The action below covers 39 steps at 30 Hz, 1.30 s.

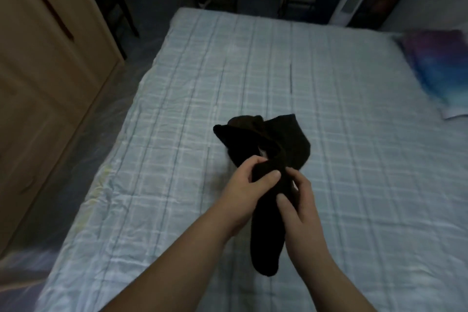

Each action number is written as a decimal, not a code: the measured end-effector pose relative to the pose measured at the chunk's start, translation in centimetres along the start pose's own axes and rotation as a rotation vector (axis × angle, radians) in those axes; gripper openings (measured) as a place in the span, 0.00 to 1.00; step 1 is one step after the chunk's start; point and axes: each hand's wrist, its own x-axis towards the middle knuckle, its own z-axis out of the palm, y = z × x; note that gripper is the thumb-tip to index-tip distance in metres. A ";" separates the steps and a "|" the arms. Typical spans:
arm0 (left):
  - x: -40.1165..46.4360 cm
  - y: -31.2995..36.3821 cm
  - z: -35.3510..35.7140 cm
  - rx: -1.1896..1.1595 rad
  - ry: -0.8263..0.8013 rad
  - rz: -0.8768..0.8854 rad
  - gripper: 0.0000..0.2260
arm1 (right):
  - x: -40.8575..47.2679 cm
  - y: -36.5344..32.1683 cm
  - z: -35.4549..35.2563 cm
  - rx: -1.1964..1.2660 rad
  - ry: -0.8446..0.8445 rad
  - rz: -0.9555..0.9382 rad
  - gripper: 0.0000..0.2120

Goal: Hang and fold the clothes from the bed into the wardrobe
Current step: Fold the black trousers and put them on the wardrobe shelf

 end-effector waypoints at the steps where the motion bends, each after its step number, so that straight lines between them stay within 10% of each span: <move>1: -0.4 0.3 1.3 -0.051 -0.055 -0.039 0.11 | -0.8 -1.0 -0.8 -0.020 -0.017 0.001 0.29; 8: -1.5 -0.1 6.8 0.103 -0.370 -0.135 0.21 | -3.0 -3.7 -9.0 -0.033 0.230 0.043 0.17; 14: -0.7 -2.9 6.1 0.795 0.427 0.360 0.19 | -3.0 -4.9 -17.7 0.110 0.313 -0.026 0.10; 19: 2.2 -2.3 9.7 0.920 0.447 0.205 0.47 | -3.4 -6.7 -24.8 0.065 0.221 -0.185 0.13; 26: 4.6 0.1 17.4 0.495 0.232 0.198 0.14 | -3.6 -7.6 -34.6 0.224 0.292 -0.199 0.10; 39: -6.4 26.7 22.9 0.672 0.243 0.679 0.08 | -2.0 -25.3 -38.1 0.035 0.346 -0.628 0.07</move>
